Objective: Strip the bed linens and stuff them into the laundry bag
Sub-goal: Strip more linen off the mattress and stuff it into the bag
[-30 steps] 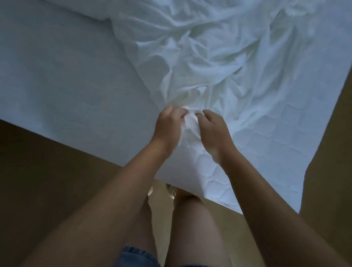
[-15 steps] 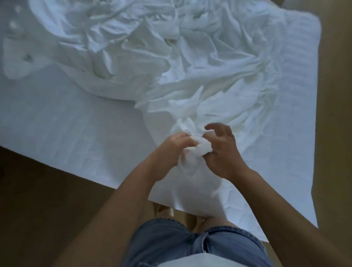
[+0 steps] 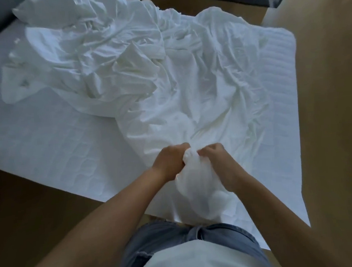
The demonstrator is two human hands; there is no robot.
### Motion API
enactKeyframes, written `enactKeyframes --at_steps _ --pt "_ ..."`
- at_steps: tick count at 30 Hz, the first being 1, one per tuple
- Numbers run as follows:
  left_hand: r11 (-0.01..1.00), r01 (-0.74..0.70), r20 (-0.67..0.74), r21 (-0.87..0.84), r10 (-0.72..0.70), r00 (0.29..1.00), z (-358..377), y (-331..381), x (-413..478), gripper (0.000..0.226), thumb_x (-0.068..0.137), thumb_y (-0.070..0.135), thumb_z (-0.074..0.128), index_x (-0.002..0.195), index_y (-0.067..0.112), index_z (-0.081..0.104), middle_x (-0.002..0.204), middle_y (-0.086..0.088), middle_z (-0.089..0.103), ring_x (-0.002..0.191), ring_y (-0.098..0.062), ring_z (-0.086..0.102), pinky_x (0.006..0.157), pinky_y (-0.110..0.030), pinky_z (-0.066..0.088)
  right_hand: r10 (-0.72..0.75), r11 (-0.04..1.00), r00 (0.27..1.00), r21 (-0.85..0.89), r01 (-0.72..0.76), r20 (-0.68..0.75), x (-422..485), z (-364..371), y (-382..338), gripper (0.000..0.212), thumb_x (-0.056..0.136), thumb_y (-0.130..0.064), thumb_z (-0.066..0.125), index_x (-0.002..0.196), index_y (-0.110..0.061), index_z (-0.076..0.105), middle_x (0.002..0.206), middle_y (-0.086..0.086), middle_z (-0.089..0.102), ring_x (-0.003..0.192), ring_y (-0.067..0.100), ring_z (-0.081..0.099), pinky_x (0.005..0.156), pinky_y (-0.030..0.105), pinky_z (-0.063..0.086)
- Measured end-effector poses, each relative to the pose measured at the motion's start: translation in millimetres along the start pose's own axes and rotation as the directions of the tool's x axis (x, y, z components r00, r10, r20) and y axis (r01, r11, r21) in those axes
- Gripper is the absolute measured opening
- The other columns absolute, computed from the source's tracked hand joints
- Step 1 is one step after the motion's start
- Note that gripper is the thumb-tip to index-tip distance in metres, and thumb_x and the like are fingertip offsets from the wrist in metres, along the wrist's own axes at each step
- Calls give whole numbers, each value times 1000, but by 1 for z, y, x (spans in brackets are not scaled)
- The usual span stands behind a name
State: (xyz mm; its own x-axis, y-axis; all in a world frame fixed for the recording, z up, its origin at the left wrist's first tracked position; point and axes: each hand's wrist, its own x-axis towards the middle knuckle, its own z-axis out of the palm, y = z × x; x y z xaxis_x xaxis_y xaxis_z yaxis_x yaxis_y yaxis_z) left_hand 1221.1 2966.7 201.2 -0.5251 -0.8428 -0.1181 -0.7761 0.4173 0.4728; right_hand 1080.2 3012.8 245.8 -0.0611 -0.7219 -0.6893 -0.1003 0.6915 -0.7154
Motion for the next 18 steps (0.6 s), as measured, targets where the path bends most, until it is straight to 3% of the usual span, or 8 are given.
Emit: enactKeyframes --at_steps 2,4,7,10,13,15,17,18 --pt "995 100 135 11 -101 986 -10 -2 10 15 89 21 57 92 7 61 99 -13 68 92 -32 62 64 -28 31 -330 875 942 -393 283 -57 -9 2 21 87 71 -57 66 141 -26 22 129 1 37 122 19 38 100 35 36" --pt "983 168 227 -74 -147 963 -23 -2 21 12 87 13 60 77 6 60 88 -14 66 84 -30 62 59 -26 33 -533 459 836 -786 414 129 -13 4 38 120 55 -73 65 144 -36 -7 148 2 4 138 20 5 113 41 15" --pt "905 303 383 -299 -177 906 -48 8 29 30 90 8 56 61 12 49 64 -2 52 61 -18 50 48 -15 33 -800 161 584 -888 432 138 8 -1 50 126 49 -53 83 145 -30 5 144 18 15 132 36 19 102 55 34" --pt "726 483 514 -489 -208 832 -64 18 26 9 89 19 59 84 15 65 81 0 66 73 -12 63 64 -21 47 -867 252 496 -822 510 42 24 -7 28 96 59 -25 81 139 -16 29 123 24 48 107 42 53 76 44 53" --pt "590 569 583 -573 -194 789 -72 15 16 33 81 21 67 112 14 64 102 -3 65 89 -16 62 77 -28 49 -666 332 734 -830 448 130 28 -16 -5 56 75 -25 71 125 -11 50 101 13 63 88 36 62 66 32 44" --pt "730 510 530 -455 -239 814 -67 15 4 82 75 30 76 145 16 35 133 -5 47 117 -21 50 98 -34 43 -422 507 896 -783 361 140 36 -25 -19 32 77 -21 65 108 -14 59 91 6 66 84 29 62 66 29 44" --pt "968 253 347 5 -239 907 -51 22 -16 125 66 49 80 152 26 -8 155 -4 5 143 -25 11 115 -47 19 -240 742 956 -603 292 167 41 -33 -27 16 72 -13 62 88 -12 64 75 3 64 69 21 61 58 27 45" --pt "974 64 233 218 -115 966 -38 25 -27 134 60 57 80 149 28 -16 155 -4 -7 144 -26 -2 115 -54 10 -190 822 963 -505 261 189 43 -35 -30 8 71 -13 62 78 -10 64 68 3 63 63 19 59 56 26 44"
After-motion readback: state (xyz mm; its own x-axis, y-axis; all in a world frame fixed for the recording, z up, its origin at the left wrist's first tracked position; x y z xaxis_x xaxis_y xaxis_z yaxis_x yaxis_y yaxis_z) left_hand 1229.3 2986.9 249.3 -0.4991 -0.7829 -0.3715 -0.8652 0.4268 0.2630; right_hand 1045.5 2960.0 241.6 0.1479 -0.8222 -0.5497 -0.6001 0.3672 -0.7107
